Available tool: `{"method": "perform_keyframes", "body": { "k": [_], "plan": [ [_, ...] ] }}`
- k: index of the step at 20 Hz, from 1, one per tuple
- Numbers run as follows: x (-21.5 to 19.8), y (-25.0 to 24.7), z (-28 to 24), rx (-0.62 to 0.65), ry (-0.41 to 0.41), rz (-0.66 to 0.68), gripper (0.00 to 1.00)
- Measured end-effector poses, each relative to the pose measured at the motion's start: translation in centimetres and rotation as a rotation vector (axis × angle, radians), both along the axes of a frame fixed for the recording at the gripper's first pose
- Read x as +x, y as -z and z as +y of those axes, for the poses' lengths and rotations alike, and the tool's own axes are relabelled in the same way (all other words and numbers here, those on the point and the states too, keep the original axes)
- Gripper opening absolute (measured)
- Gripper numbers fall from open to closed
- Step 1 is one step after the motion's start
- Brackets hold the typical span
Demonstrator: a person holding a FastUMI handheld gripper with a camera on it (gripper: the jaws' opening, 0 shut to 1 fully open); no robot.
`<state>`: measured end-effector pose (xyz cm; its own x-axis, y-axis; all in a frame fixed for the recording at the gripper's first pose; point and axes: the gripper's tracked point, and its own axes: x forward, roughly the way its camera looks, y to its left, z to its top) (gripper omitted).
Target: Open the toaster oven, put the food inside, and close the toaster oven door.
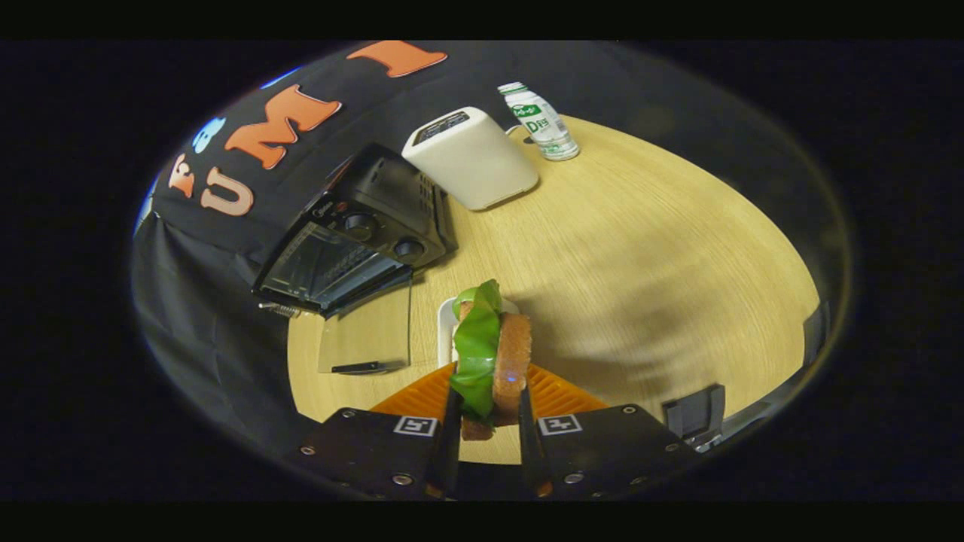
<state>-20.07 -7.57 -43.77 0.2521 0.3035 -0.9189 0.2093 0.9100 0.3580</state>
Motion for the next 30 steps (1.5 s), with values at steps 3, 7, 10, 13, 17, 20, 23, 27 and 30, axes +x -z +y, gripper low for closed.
{"method": "perform_keyframes", "body": {
  "k": [3,7,10,13,17,20,23,27,30],
  "plan": [
    [0.6,-1.1,-0.1,-0.014,0.018,-0.035,0.32],
    [2.1,-3.3,0.2,0.012,0.068,-0.074,0.32],
    [3.7,-5.0,1.1,0.050,0.109,-0.113,0.32],
    [5.0,-6.1,3.0,0.086,0.125,-0.139,0.32],
    [6.5,-6.3,7.3,0.159,0.126,-0.148,0.32],
    [7.9,-6.2,11.3,0.221,0.115,-0.152,0.32],
    [9.4,-6.0,14.8,0.273,0.117,-0.166,0.31],
    [10.9,-4.6,18.4,0.318,0.142,-0.159,0.32],
    [12.3,-3.2,20.6,0.351,0.186,-0.168,0.32]
  ]
}}
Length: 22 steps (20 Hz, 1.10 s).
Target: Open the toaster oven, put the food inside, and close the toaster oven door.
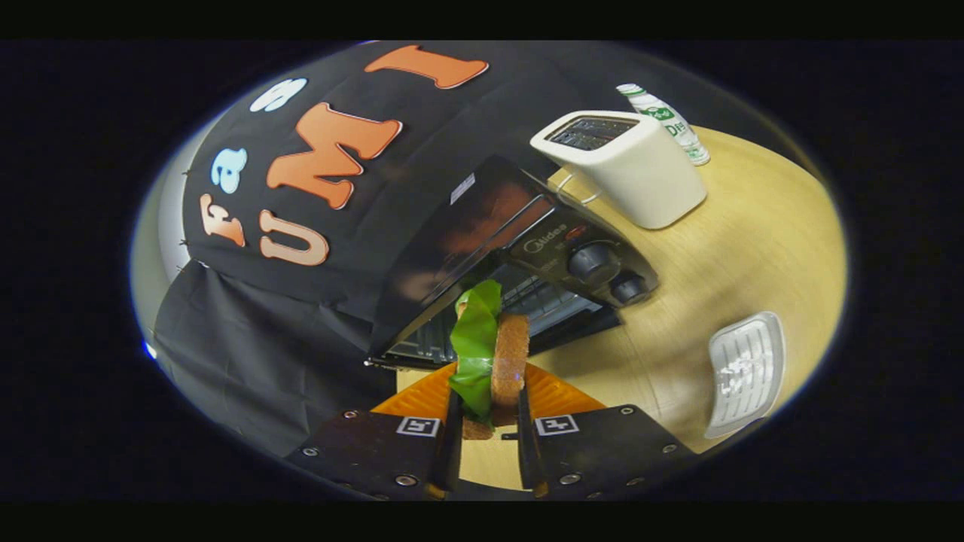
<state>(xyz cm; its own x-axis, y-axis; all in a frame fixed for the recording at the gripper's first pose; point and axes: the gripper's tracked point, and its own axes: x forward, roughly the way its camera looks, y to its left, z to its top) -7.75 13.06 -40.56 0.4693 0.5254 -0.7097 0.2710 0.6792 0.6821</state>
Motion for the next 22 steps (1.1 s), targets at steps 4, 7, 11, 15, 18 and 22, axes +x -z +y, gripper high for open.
{"method": "perform_keyframes", "body": {
  "k": [4,7,11,15,18,22],
  "plan": [
    [1.8,1.8,2.4,0.064,0.086,0.003,0.31],
    [3.3,3.2,3.7,0.107,0.159,-0.014,0.32],
    [5.0,5.8,4.7,0.114,0.237,0.008,0.32],
    [6.3,7.1,5.3,0.101,0.342,0.008,0.32],
    [6.9,7.5,6.0,0.066,0.390,-0.031,0.32],
    [7.9,8.4,6.5,0.043,0.459,-0.027,0.32]
  ]
}}
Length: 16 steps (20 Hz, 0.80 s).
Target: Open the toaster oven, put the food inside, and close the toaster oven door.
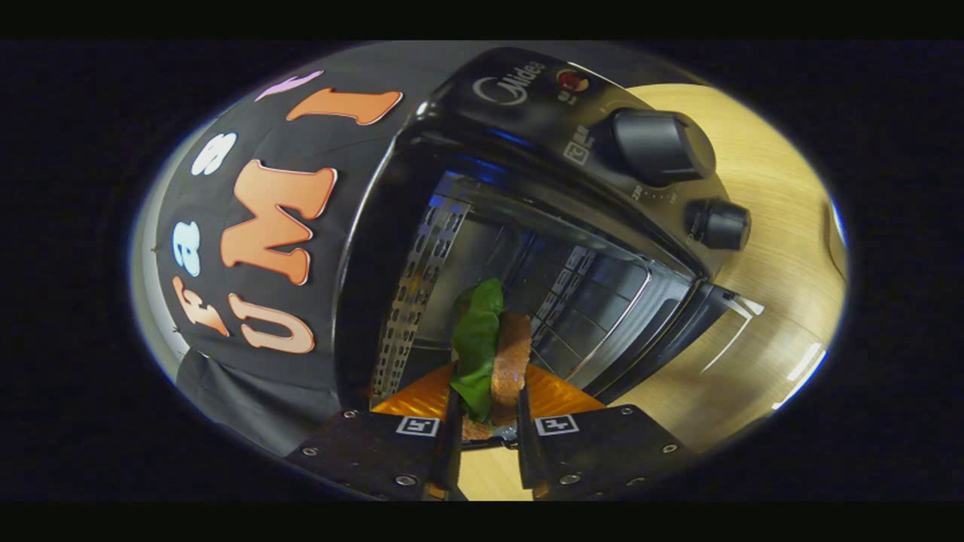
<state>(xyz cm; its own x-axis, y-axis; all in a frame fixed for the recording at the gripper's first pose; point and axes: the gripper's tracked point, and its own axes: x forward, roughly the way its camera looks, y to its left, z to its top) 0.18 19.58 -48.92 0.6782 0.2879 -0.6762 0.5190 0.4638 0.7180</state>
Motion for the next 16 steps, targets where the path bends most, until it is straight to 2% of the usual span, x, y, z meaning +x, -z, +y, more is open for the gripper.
{"method": "perform_keyframes", "body": {
  "k": [2,5,7,9,11,14,16],
  "plan": [
    [0.1,0.3,0.2,-0.030,-0.001,-0.009,0.33],
    [-0.9,0.2,-0.2,-0.027,-0.012,0.051,0.46],
    [-1.6,-0.4,-0.7,-0.041,-0.037,0.073,0.51],
    [-3.4,-0.2,-1.2,-0.052,-0.099,0.150,0.61],
    [-5.3,0.2,-1.9,-0.056,-0.150,0.206,0.84],
    [-6.7,-1.4,-3.8,-0.069,-0.188,0.205,0.90],
    [-7.9,-3.0,-4.6,-0.073,-0.230,0.193,0.89]
  ]
}}
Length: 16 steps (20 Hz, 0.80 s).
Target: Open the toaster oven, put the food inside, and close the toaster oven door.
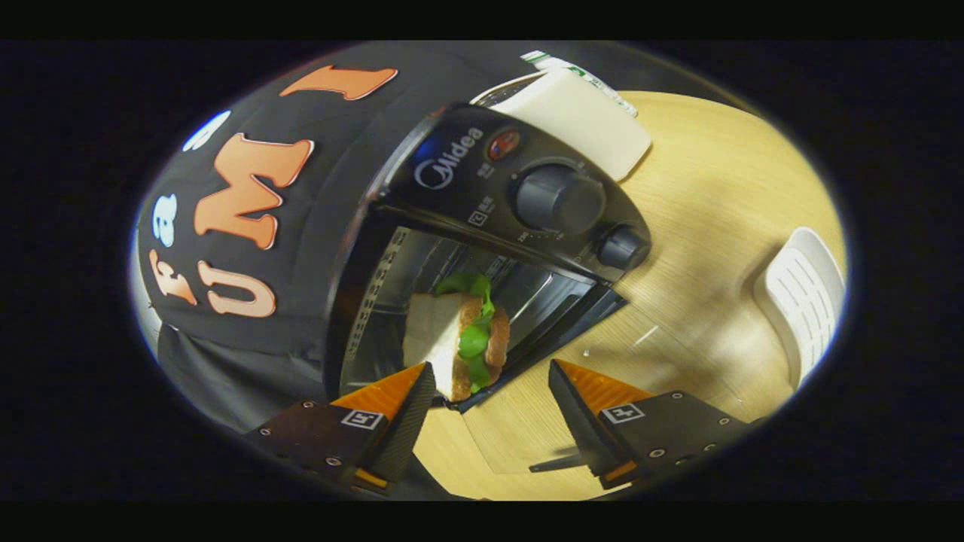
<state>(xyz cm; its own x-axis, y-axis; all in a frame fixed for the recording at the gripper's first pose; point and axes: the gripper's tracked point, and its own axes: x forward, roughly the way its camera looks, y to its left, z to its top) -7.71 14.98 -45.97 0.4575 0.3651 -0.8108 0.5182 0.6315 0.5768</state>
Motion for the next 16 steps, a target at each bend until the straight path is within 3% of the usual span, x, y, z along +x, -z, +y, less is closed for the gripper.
{"method": "perform_keyframes", "body": {
  "k": [11,16],
  "plan": [
    [-11.0,-0.9,-2.3,-0.304,-0.543,-0.014,0.94],
    [-15.5,1.0,-2.2,-0.334,-0.698,0.036,0.94]
  ]
}}
